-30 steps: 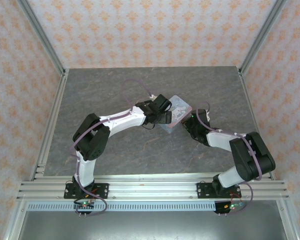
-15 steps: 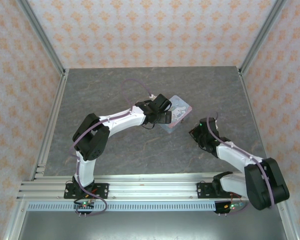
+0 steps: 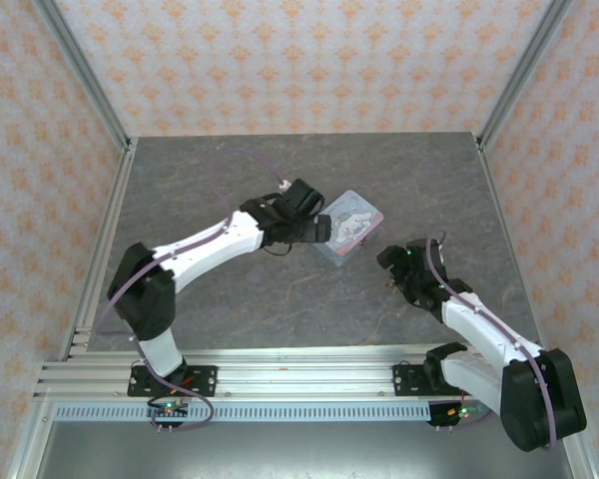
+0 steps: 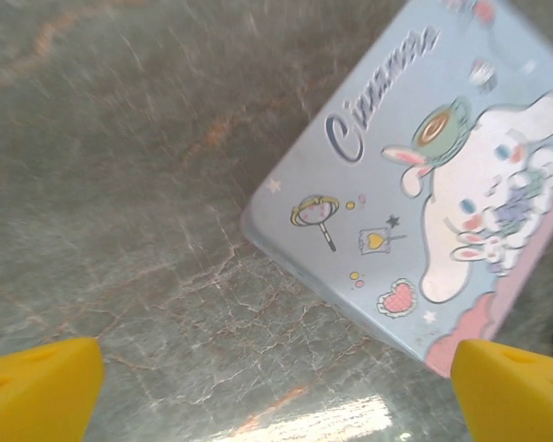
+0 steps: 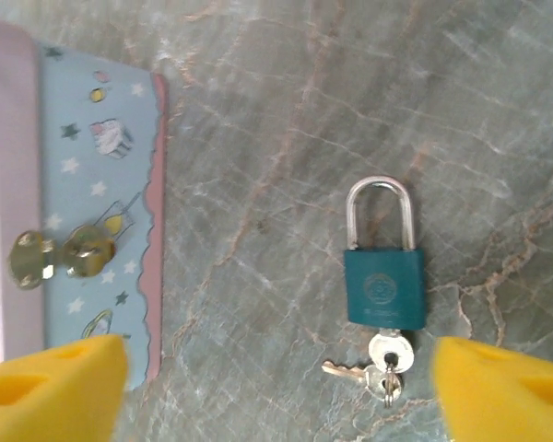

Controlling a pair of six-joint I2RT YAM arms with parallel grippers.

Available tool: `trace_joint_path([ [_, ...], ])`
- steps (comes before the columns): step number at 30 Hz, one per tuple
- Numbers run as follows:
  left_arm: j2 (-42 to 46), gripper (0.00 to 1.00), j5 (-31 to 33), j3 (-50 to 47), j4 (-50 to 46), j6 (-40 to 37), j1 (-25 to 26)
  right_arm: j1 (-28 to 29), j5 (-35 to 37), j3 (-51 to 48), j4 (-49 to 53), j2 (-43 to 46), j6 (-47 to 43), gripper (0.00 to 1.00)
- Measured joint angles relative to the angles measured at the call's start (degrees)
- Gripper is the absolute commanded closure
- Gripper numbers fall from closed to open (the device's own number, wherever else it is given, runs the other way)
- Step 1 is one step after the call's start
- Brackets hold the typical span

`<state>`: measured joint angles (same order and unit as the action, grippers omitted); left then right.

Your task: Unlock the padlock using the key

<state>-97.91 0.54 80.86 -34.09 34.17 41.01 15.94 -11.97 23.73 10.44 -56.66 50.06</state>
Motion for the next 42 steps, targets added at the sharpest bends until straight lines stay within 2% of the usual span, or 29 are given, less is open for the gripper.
trace_joint_path([
  [7,14.45,0.0,7.8,-5.11,-1.46,-1.11,-3.72,-0.9,3.15,10.56,5.33,0.79,-4.87,0.01],
  [13,26.58,0.0,20.74,-14.75,-0.33,-6.14,-9.29,-1.53,14.99,22.01,7.74,-3.26,-14.69,0.01],
  [18,36.63,0.0,31.01,-28.83,8.79,-15.04,-10.95,-1.62,28.06,19.08,0.13,-4.46,-25.77,0.01],
  [21,39.41,0.0,33.86,-35.65,14.86,-19.41,-14.58,-1.75,34.47,13.75,-8.26,-5.84,-34.27,0.01],
  [26,40.76,0.0,34.27,-46.31,27.21,-24.37,-24.72,-1.92,41.2,6.71,-23.54,-13.16,-46.05,0.01],
  [30,38.64,0.0,31.61,-50.6,35.91,-25.77,-31.87,-2.82,42.23,3.67,-34.75,-20.9,-50.71,0.01],
  [36,29.27,0.0,26.18,-55.21,53.37,-28.35,-34.27,-5.62,39.91,0.85,-48.13,-28.3,-53.18,0.01],
  [40,20.11,0.0,23.26,-57.77,63.39,-30.1,-34.27,-8.59,33.68,-0.13,-52.22,-28.48,-53.31,0.01],
  [42,16.0,0.01,21.38,-57.83,67.23,-31.17,-34.32,-10.38,29.9,-2.45,-58.62,-29.83,-53.33,0.01],
])
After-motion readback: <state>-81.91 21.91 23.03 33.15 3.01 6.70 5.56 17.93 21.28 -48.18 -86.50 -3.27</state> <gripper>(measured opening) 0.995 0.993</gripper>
